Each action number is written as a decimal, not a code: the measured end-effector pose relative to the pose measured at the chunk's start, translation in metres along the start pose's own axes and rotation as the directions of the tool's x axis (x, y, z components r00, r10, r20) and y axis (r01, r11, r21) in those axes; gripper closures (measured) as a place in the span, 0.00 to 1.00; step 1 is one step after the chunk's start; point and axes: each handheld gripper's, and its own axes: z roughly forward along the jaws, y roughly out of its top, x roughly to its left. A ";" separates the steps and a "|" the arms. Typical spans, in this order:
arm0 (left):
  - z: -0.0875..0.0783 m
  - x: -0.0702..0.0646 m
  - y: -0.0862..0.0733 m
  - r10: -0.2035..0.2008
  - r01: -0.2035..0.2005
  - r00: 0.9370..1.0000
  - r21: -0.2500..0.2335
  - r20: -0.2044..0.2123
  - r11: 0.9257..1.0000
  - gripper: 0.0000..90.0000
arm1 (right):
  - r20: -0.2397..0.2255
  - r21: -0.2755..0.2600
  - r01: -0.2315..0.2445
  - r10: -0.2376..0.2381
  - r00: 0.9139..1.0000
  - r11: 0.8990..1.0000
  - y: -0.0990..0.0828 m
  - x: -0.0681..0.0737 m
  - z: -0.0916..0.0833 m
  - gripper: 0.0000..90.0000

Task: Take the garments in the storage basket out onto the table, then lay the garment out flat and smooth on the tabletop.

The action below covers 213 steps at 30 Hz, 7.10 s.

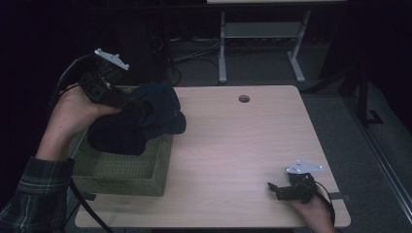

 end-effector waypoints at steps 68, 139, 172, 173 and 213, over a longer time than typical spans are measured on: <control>0.143 -0.127 0.063 0.182 -0.188 0.926 -0.014 0.330 0.982 0.78 | -0.002 0.000 -0.002 0.002 1.000 1.000 0.000 0.000 0.000 0.11; 0.265 -0.106 0.012 0.025 -0.040 0.960 0.050 0.279 0.998 0.34 | -0.001 -0.001 0.001 -0.001 1.000 1.000 0.000 0.000 0.000 0.11; 0.254 -0.154 -0.060 0.124 -0.119 0.926 -0.035 0.356 0.992 1.00 | -0.001 -0.001 0.002 -0.002 1.000 1.000 0.000 0.000 0.000 0.11; 0.256 -0.156 -0.061 0.125 -0.121 0.927 -0.035 0.353 0.992 1.00 | -0.001 -0.001 0.002 -0.002 1.000 1.000 0.000 0.000 0.000 0.11; 0.285 -0.163 -0.077 0.126 -0.144 0.948 0.041 0.292 0.989 1.00 | -0.100 -0.046 -0.008 0.003 0.995 0.999 0.029 0.007 -0.025 0.12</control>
